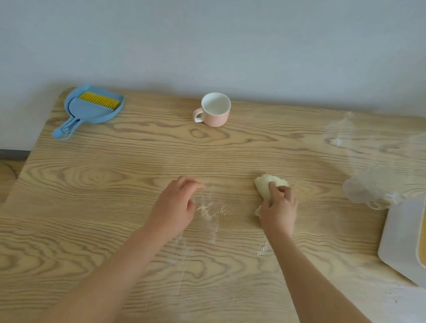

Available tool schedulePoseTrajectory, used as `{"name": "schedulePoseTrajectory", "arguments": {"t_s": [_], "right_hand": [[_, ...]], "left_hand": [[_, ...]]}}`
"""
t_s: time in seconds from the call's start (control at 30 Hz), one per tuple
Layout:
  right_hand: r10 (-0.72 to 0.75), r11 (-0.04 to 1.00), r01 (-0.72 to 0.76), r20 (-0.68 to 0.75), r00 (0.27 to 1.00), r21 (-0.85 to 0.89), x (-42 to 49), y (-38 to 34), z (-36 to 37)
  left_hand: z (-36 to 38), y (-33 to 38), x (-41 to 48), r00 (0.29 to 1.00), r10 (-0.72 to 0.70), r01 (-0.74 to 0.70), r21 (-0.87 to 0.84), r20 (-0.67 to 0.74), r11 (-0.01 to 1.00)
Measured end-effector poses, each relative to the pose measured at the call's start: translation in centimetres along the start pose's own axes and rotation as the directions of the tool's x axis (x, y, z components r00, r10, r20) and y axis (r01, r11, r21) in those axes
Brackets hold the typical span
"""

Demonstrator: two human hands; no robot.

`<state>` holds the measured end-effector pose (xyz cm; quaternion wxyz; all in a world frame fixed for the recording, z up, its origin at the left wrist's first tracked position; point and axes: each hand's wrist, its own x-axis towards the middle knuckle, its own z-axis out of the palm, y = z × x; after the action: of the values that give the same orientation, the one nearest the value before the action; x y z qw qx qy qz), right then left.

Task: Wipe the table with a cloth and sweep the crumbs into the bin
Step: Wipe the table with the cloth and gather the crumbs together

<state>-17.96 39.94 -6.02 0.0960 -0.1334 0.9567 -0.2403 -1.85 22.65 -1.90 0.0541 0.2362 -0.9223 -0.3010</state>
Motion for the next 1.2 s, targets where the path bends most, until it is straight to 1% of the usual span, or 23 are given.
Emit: {"name": "schedulePoseTrajectory", "arguments": {"t_s": [0.03, 0.1, 0.17, 0.2, 0.27, 0.3, 0.37, 0.43, 0.47, 0.53, 0.6, 0.67, 0.73, 0.83, 0.93, 1.0, 1.07, 1.1, 1.13, 1.2], "right_hand": [[-0.066, 0.997, 0.064, 0.048, 0.997, 0.048, -0.7, -1.0, 0.8], [-0.136, 0.977, 0.118, 0.093, 0.986, 0.18, -1.7, -2.9, 1.7], [-0.152, 0.952, 0.143, 0.013, 0.988, 0.27, -2.0, -4.1, 1.2], [-0.15, 0.941, 0.161, -0.058, 0.987, 0.297, -1.9, -4.4, 0.5], [-0.174, 0.925, 0.23, -0.2, 0.964, 0.303, -1.7, -4.7, -1.5], [-0.19, 0.92, 0.256, -0.235, 0.953, 0.297, -1.5, -4.9, -2.4], [-0.221, 0.915, 0.295, -0.271, 0.937, 0.276, -1.7, -4.9, -4.9], [-0.283, 0.907, 0.366, -0.341, 0.897, 0.21, -1.7, -4.5, -6.4], [-0.304, 0.91, 0.376, -0.334, 0.892, 0.175, -1.8, -4.1, -7.0], [-0.274, 0.933, 0.321, -0.258, 0.926, 0.162, -2.6, -3.1, -7.7], [-0.235, 0.947, 0.283, -0.274, 0.933, 0.153, -3.2, -1.8, -8.2], [-0.216, 0.963, 0.246, -0.233, 0.948, 0.11, -3.4, -0.8, -8.7], [-0.202, 0.971, 0.226, -0.234, 0.951, 0.082, -3.7, 0.1, -8.9], [-0.135, 0.991, 0.136, -0.226, 0.965, -0.011, -3.6, 0.7, -9.8], [-0.119, 0.993, 0.119, -0.322, 0.939, -0.019, -3.4, 1.5, -10.7], [-0.103, 0.995, 0.101, -0.316, 0.943, -0.023, -3.4, 1.4, -11.4], [-0.078, 0.994, 0.105, -0.425, 0.902, 0.038, -3.2, 1.2, -12.7], [-0.053, 0.994, 0.093, -0.458, 0.888, 0.065, -3.0, 0.9, -13.5], [-0.03, 0.996, 0.065, -0.434, 0.901, 0.067, -2.4, 0.6, -14.1], [-0.004, 1.0, 0.0, -0.277, 0.961, -0.013, -1.8, 0.2, -14.9]], "left_hand": [[0.0, 0.2, -0.1, 1.0, 0.0, 0.0, 0.001, 0.001, 1.0], [-0.1, 0.6, -0.3, 1.0, 0.005, -0.005, 0.007, -0.007, 1.0], [-0.3, 1.3, -0.2, 0.999, 0.029, -0.029, 0.008, -0.016, 1.0], [-0.6, 1.5, -0.1, 0.999, 0.046, -0.045, 0.011, -0.028, 0.999], [-1.0, 2.0, 0.1, 0.996, 0.07, -0.069, 0.012, -0.053, 0.998], [-1.0, 2.1, 0.3, 0.996, 0.068, -0.068, 0.009, -0.061, 0.998], [-1.0, 3.1, 0.6, 0.994, 0.082, -0.083, -0.013, -0.073, 0.996], [-0.7, 4.2, 1.0, 0.99, 0.113, -0.116, -0.032, -0.084, 0.993], [-0.6, 4.9, 1.3, 0.985, 0.137, -0.142, -0.041, -0.1, 0.989], [-0.3, 6.1, 1.6, 0.979, 0.18, -0.186, -0.051, -0.097, 0.981], [-0.1, 7.3, 2.0, 0.972, 0.22, -0.225, -0.048, -0.083, 0.973], [0.2, 7.9, 2.5, 0.969, 0.231, -0.235, -0.039, -0.085, 0.971], [0.5, 8.3, 2.5, 0.967, 0.245, -0.247, -0.025, -0.065, 0.969], [1.1, 8.8, 3.0, 0.968, 0.244, -0.245, -0.026, -0.056, 0.969], [1.6, 9.7, 3.2, 0.97, 0.24, -0.242, -0.032, -0.035, 0.97], [1.7, 9.9, 3.2, 0.971, 0.237, -0.238, -0.037, -0.031, 0.97], [1.8, 10.0, 3.3, 0.969, 0.249, -0.249, -0.035, -0.015, 0.968], [1.8, 10.0, 3.3, 0.969, 0.248, -0.248, -0.039, -0.01, 0.968], [1.8, 10.0, 3.4, 0.969, 0.246, -0.246, -0.043, -0.009, 0.968], [1.9, 10.0, 3.6, 0.968, 0.249, -0.249, -0.041, 0.019, 0.968]]}}
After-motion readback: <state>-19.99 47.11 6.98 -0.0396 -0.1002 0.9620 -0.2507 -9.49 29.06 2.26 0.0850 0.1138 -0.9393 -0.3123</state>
